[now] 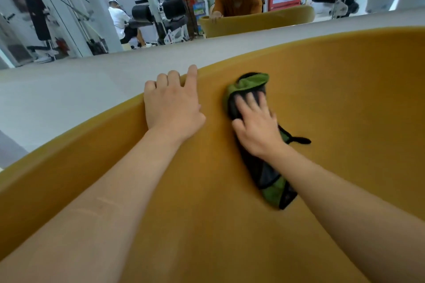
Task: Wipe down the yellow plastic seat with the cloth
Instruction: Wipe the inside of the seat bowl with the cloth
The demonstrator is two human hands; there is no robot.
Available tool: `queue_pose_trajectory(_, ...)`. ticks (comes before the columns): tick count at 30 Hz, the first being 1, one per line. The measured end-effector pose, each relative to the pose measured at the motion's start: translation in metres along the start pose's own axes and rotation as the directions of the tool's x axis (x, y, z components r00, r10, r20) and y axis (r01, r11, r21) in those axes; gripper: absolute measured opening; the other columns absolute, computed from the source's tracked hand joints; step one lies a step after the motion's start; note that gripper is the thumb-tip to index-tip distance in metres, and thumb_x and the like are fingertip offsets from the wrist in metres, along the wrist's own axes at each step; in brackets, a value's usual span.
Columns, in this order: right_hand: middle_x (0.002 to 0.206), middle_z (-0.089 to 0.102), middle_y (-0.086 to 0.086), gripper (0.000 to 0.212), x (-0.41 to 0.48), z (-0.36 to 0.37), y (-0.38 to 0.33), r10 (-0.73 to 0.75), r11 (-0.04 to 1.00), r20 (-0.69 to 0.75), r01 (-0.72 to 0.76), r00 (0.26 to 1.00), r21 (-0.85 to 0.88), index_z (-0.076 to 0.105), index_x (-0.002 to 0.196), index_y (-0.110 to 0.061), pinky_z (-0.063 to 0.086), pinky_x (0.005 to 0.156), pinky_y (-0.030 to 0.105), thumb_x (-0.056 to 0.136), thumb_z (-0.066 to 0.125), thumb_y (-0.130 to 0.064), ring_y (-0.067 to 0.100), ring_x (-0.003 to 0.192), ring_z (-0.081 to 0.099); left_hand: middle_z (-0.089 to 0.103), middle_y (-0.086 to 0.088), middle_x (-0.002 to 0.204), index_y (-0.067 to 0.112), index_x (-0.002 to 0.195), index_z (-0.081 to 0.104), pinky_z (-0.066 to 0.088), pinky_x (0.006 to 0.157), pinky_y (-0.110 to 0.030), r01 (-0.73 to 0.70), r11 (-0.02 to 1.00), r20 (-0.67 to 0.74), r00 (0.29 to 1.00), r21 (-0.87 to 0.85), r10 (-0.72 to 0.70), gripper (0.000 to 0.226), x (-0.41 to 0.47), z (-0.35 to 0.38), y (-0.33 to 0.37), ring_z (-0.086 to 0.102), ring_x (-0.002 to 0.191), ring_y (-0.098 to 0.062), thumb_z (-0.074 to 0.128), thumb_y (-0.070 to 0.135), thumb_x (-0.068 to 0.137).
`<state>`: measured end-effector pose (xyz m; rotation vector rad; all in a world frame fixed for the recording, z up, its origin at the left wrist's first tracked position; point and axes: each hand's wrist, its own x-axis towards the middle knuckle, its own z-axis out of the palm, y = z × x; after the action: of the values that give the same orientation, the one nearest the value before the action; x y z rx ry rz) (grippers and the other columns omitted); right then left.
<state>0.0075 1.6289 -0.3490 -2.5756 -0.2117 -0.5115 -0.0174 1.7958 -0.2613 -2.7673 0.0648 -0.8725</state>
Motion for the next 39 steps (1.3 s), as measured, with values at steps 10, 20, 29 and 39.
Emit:
queue_pose_trajectory(10, 0.160, 0.013, 0.006, 0.069, -0.067, 0.030, -0.074, -0.150, 0.988, 0.075, 0.152, 0.986, -0.033, 0.014, 0.152, -0.026, -0.004, 0.117, 0.056, 0.088, 0.042, -0.029, 0.035, 0.147, -0.010, 0.047, -0.014, 0.129, 0.023, 0.145, 0.021, 0.029, 0.099, -0.046, 0.051, 0.998, 0.029, 0.998, -0.044, -0.049, 0.084, -0.001, -0.007, 0.011, 0.042, 0.117, -0.035, 0.059, 0.039, 0.073)
queue_pose_trajectory(20, 0.162, 0.004, 0.008, 0.065, -0.013, -0.054, 0.155, 0.359, 0.842, 0.030, -0.310, 0.933, -0.440, 0.003, 0.153, -0.026, 0.006, 0.117, 0.054, 0.097, 0.035, -0.037, 0.034, 0.147, -0.006, 0.005, -0.008, 0.160, 0.015, 0.152, -0.005, 0.003, 0.116, -0.056, 0.101, 0.995, 0.076, 0.992, 0.015, -0.102, 0.091, -0.003, -0.001, 0.036, 0.004, 0.147, -0.025, 0.054, 0.035, 0.086)
queue_pose_trajectory(29, 0.161, 0.003, 0.012, 0.051, -0.013, -0.009, 0.058, -0.171, 0.941, 0.168, 0.212, 0.971, -0.264, 0.015, 0.149, -0.038, -0.008, 0.115, 0.057, 0.102, 0.025, -0.022, 0.043, 0.144, -0.013, 0.005, -0.012, 0.159, 0.014, 0.151, -0.004, 0.001, 0.116, -0.061, 0.140, 0.990, 0.157, 0.977, 0.025, -0.142, 0.105, 0.034, 0.003, 0.106, 0.002, 0.145, -0.038, 0.066, 0.037, 0.077)
queue_pose_trajectory(39, 0.161, 0.008, 0.010, 0.054, 0.009, -0.086, 0.180, 0.141, 0.849, 0.001, -0.121, 0.990, -0.514, 0.015, 0.151, -0.033, -0.002, 0.116, 0.058, 0.099, 0.027, -0.021, 0.037, 0.147, -0.006, -0.002, -0.011, 0.161, 0.015, 0.153, -0.006, -0.003, 0.118, -0.052, 0.106, 0.994, 0.062, 0.992, 0.013, -0.106, 0.104, 0.031, 0.015, 0.112, -0.006, 0.147, -0.033, 0.065, 0.037, 0.081)
